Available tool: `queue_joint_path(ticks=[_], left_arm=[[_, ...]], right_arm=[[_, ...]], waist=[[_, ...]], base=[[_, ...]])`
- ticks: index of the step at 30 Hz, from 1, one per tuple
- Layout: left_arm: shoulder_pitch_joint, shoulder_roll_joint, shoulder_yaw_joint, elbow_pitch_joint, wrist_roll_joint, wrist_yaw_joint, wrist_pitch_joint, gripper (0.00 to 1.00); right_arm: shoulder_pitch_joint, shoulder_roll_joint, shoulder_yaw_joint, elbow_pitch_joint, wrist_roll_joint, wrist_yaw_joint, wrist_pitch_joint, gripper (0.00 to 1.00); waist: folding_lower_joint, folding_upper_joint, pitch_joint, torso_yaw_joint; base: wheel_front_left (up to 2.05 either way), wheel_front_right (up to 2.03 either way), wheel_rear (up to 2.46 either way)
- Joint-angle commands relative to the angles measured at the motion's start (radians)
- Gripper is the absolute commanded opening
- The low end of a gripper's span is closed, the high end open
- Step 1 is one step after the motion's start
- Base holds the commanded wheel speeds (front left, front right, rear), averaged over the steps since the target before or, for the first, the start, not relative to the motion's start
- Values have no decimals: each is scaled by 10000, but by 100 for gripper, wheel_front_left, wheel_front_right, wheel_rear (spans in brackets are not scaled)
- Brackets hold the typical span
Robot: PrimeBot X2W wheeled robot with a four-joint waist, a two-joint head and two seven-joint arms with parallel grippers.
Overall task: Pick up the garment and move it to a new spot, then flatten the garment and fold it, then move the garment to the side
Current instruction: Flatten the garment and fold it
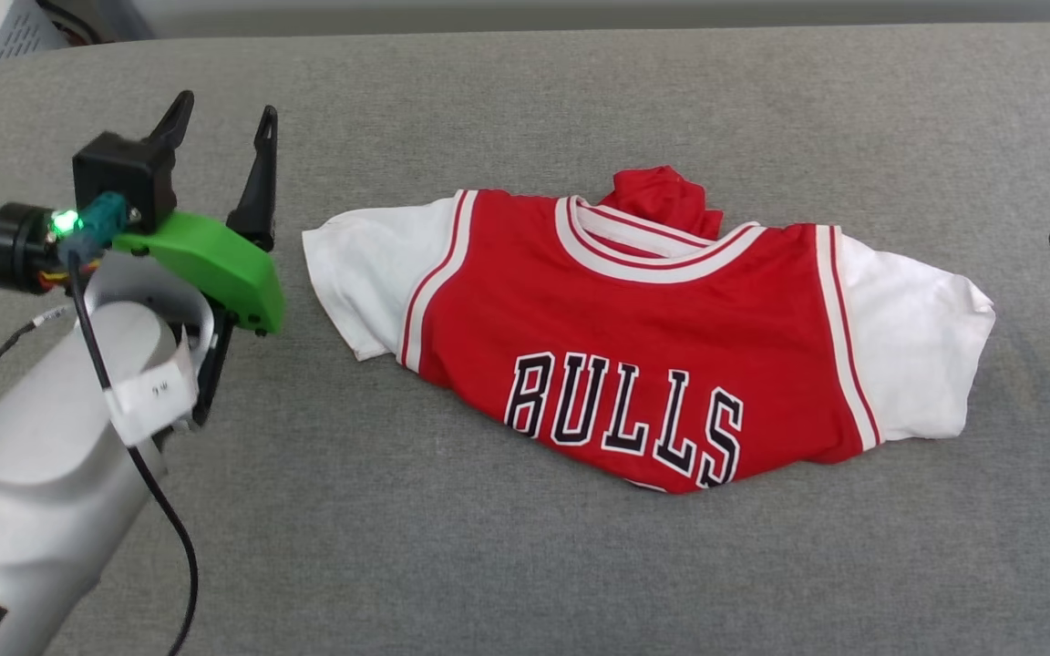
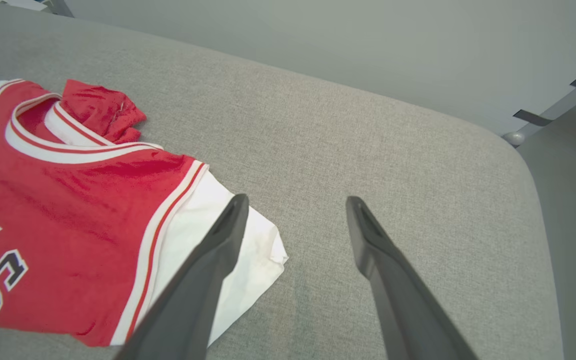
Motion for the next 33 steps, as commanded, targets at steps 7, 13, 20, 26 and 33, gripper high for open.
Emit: queue_joint_path(ticks=[7,13,20,26,33], left_arm=[[2664,-108,1843,-2794,1506,1425,-57,100],[3996,-639,2769,-3871,2377,1693,-57,100],[4729,-1331,3468,-4123,3164,1324,-58,100],[4910,-1718,3869,-3966,3719,890,-58,100],[5036,-1846,4449,-3749,4091,455,-58,100]], right_arm=[[-937,-509,635,645,1396,-7,3564,100],[-1440,-194,886,1676,1202,-7,4422,100],[-1547,376,1091,2892,989,-7,4112,100],[-1239,740,1595,3853,946,-7,3859,100],[-1213,896,1903,3878,1352,-7,3132,0]], waist=[[1,-1,163,617],[1,-1,583,1057],[1,-1,1029,1406],[1,-1,1156,1458],[1,-1,1053,1221]], base=[[0,0,0],[0,0,0],[0,0,0],[0,0,0],[0,0,0]])
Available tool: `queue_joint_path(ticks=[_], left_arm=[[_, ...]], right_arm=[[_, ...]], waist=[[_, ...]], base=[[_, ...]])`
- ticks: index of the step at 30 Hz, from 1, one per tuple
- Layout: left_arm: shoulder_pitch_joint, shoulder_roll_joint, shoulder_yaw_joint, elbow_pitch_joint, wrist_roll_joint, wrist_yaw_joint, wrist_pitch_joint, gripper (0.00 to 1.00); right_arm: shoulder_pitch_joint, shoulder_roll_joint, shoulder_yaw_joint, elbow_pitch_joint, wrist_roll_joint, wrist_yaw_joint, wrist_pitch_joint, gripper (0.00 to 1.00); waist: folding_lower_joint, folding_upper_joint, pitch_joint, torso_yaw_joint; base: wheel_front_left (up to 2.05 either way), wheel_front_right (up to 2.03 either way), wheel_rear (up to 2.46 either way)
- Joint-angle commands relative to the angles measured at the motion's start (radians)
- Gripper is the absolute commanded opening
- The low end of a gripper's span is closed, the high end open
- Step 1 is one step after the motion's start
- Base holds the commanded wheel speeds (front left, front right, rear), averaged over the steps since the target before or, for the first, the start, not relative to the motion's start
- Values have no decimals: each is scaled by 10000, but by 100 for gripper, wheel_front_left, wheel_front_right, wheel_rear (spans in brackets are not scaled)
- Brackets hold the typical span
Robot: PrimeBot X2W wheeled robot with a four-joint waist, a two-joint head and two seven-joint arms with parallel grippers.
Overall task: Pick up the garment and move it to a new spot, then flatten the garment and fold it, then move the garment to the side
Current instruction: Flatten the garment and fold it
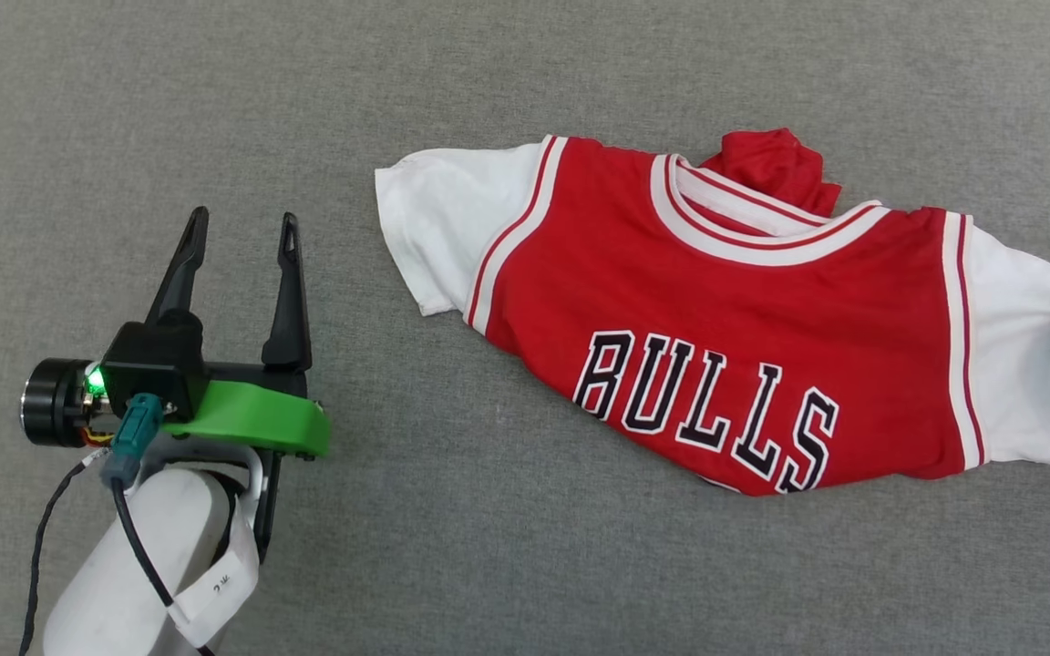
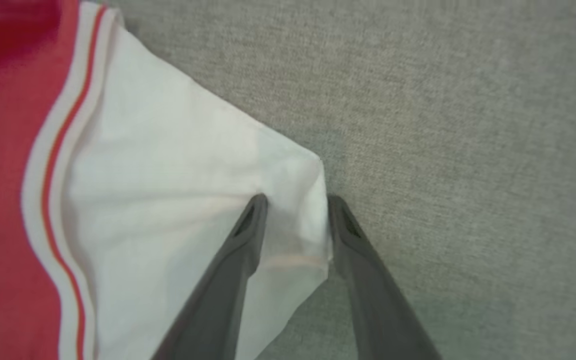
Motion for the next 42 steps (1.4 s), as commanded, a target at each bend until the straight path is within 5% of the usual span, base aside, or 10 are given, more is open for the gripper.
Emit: queue_joint_path(ticks=[1,10,16,19,31,42], left_arm=[[112,11,136,-9,127,-177,-58,100],[-826,747,476,185,7,-1481,124,100],[-3039,1728,86,970,-437,-3230,2150,100],[-3746,1837,-255,1399,-876,-3669,3223,100],[-6063,2060,-3042,2756,-3539,-3984,8708,100],[-7383,1761,-4768,4627,-4536,-3987,10524,100]], right_arm=[[189,368,274,102,136,-6,-266,0],[-13,-515,155,-1057,314,-6,-2292,0],[596,-1242,62,-2521,373,-6,-3202,0],[806,-1288,-63,-2816,316,-6,-3321,0],[1156,-1131,-657,-3230,-29,-6,-3177,0],[764,-674,-612,-3447,-298,-6,-2880,0]], waist=[[1,0,-111,-130],[1,0,-658,-639],[1,0,-689,-1197],[1,0,-600,-1350],[1,0,-123,-1690],[1,0,499,-2037]], base=[[0,0,0],[0,0,0],[0,0,0],[0,0,0],[0,0,0],[0,0,0]])
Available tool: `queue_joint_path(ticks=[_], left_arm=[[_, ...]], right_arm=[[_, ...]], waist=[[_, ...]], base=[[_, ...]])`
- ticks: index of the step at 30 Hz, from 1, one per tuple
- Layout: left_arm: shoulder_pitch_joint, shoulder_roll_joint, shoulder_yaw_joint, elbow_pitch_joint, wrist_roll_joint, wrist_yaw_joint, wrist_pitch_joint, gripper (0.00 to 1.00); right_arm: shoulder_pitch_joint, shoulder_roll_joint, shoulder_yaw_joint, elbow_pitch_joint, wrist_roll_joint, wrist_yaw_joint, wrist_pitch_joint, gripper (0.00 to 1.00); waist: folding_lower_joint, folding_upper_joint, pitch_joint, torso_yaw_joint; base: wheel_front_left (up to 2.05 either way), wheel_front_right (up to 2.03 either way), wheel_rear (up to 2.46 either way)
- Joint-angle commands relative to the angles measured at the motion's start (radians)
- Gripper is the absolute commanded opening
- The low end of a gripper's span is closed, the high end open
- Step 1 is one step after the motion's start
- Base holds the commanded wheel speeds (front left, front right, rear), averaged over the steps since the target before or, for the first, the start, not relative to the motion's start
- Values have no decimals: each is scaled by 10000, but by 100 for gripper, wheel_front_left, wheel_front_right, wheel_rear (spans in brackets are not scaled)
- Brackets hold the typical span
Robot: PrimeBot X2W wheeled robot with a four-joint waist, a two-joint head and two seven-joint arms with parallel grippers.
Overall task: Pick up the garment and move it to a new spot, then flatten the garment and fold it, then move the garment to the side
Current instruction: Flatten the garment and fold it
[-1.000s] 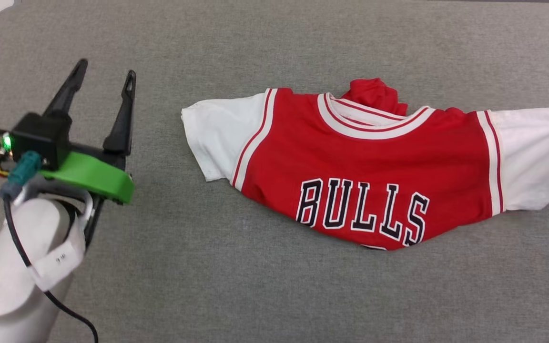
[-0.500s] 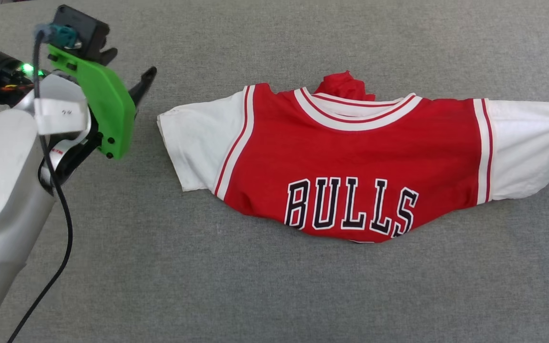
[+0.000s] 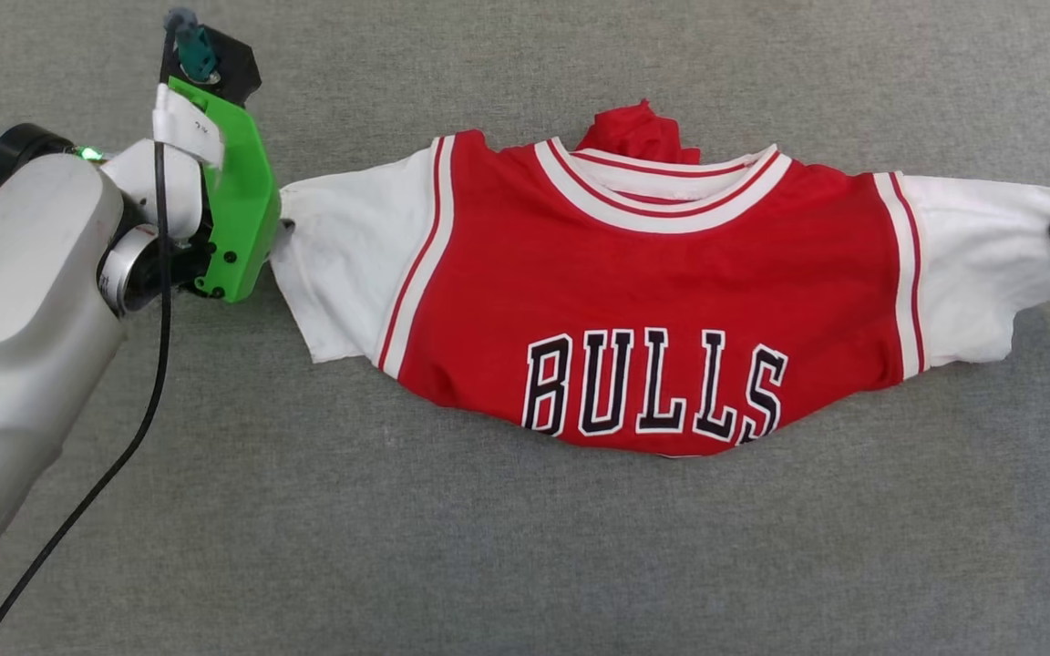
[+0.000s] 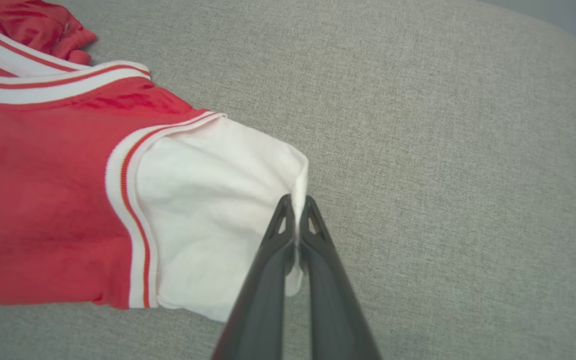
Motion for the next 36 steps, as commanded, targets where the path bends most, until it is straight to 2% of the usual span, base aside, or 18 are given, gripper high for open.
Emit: queue_joint_path(ticks=[1,9,11,14,18,22,24,28,36], left_arm=[[-169,-79,-166,260,-111,-24,64,100],[65,-181,-1297,839,-867,-24,452,100],[43,-102,-1598,774,-947,-24,362,0],[-27,41,-1926,577,-1028,-24,-269,0],[-169,591,-2379,40,-547,-24,-1903,0],[-168,1058,-2139,-445,-186,-17,-3976,0],[-136,1219,-1941,-688,-46,98,-4665,0],[-13,1640,-1452,-1696,231,681,-5956,0],[116,2541,-886,-4165,715,1857,-6771,0]], right_arm=[[-214,100,73,-56,-82,-7,53,0],[-547,280,413,12,-136,-7,26,0],[-599,282,479,52,-125,-7,-13,0],[-673,297,606,103,-132,-7,-153,0],[-757,275,733,182,-219,-7,-572,0],[-665,155,636,324,-324,-7,-1293,0],[-630,106,562,287,-371,-7,-1643,0],[-554,-31,373,189,-543,-7,-2245,0],[-568,-307,-269,-332,-854,-7,-2835,0]], waist=[[-1,-1,172,-166],[-1,-1,387,-299],[-1,-1,405,-294],[-1,-1,294,-267],[-1,-1,-154,-179],[-1,-1,-768,41],[-1,-1,-986,117],[-1,-1,-1454,256],[-1,-1,-2278,400]], base=[[0,0,0],[0,0,0],[0,0,0],[0,0,0],[0,0,0],[0,0,0],[0,0,0],[0,0,0],[0,0,0]])
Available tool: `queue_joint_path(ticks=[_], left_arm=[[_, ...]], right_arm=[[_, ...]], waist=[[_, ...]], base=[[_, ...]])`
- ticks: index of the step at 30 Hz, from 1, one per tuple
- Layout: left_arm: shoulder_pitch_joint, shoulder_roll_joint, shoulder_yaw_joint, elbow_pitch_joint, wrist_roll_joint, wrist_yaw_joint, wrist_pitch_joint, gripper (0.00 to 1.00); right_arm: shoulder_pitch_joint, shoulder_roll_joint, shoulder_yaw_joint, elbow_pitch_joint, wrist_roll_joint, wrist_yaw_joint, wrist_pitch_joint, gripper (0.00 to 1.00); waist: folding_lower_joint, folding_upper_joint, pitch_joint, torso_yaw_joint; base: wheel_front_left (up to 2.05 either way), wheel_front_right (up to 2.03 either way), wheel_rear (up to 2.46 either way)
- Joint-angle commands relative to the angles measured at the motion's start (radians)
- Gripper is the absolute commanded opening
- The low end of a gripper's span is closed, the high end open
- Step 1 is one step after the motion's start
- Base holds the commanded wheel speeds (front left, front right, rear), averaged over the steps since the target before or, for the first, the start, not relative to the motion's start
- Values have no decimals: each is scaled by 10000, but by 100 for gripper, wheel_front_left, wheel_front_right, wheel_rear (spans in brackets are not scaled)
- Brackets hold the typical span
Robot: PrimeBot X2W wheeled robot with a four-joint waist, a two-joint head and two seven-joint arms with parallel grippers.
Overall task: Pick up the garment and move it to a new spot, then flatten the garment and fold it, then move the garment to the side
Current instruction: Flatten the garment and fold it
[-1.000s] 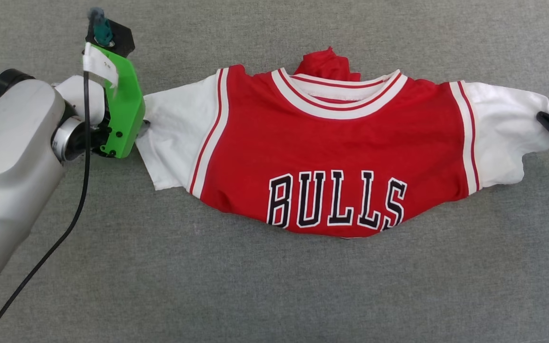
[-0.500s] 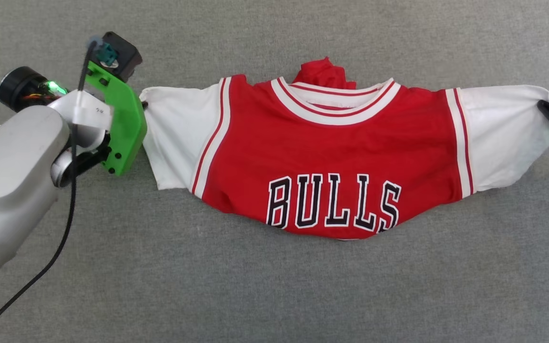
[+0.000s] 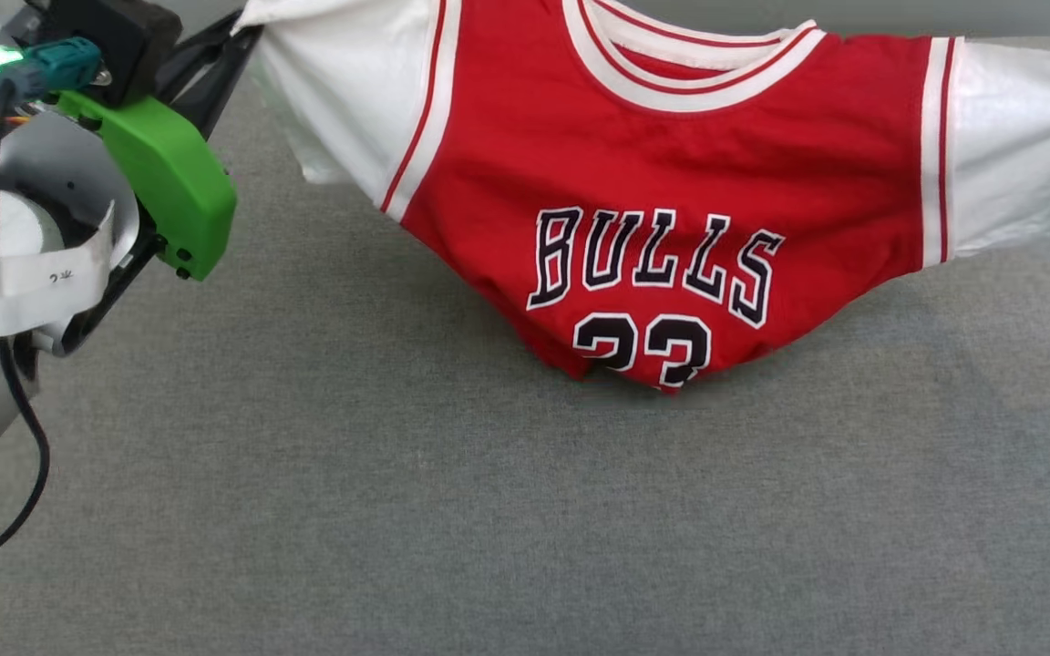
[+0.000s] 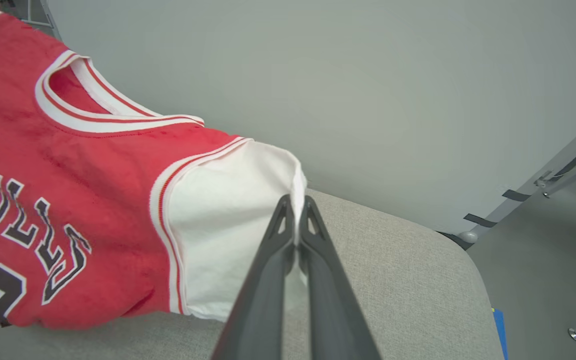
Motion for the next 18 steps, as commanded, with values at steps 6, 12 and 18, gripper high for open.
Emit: queue_joint_path(ticks=[6,12,18], left_arm=[[-234,384,520,-1137,126,599,-103,0],[-990,-14,836,-1213,-20,561,-1,0],[-2443,-809,1238,39,-78,141,-96,0]], right_arm=[[-320,-122,-793,-587,-274,-7,-218,0],[-1242,-17,-1256,-712,-816,-7,-34,0],[-3250,347,-1115,-264,-1424,-7,272,0]], waist=[[0,0,-706,226],[0,0,-509,276],[0,0,369,193]], base=[[0,0,0],[0,0,0],[0,0,0]])
